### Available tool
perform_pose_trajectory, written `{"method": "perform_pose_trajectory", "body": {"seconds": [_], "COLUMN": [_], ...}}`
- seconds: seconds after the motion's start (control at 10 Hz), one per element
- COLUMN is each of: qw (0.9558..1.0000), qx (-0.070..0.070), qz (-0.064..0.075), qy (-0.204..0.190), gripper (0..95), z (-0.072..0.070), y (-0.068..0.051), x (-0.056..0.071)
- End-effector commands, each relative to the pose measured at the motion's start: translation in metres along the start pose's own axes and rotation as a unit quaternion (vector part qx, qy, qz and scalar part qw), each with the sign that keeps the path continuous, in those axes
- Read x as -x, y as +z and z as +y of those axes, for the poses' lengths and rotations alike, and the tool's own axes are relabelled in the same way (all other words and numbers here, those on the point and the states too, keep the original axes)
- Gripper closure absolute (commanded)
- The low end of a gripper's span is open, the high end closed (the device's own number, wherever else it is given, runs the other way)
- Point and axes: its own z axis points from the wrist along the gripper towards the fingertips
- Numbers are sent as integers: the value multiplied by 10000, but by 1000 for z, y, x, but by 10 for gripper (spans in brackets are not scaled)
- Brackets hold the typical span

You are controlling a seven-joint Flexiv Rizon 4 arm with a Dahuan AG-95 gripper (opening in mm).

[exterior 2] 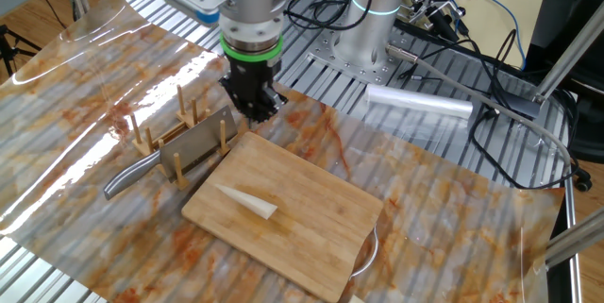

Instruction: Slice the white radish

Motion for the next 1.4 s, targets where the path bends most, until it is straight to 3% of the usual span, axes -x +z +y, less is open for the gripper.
{"method": "perform_pose_trajectory", "body": {"seconds": [0.1, 0.8, 1.4], "qw": [10000, 9999, 9999], "qx": [27, 60, 63], "qz": [29, 42, 50], "qy": [16, -86, -94], "gripper": [760, 760, 760], "z": [-8, -43, -72], "y": [2, 10, 11], "x": [9, 44, 62]}}
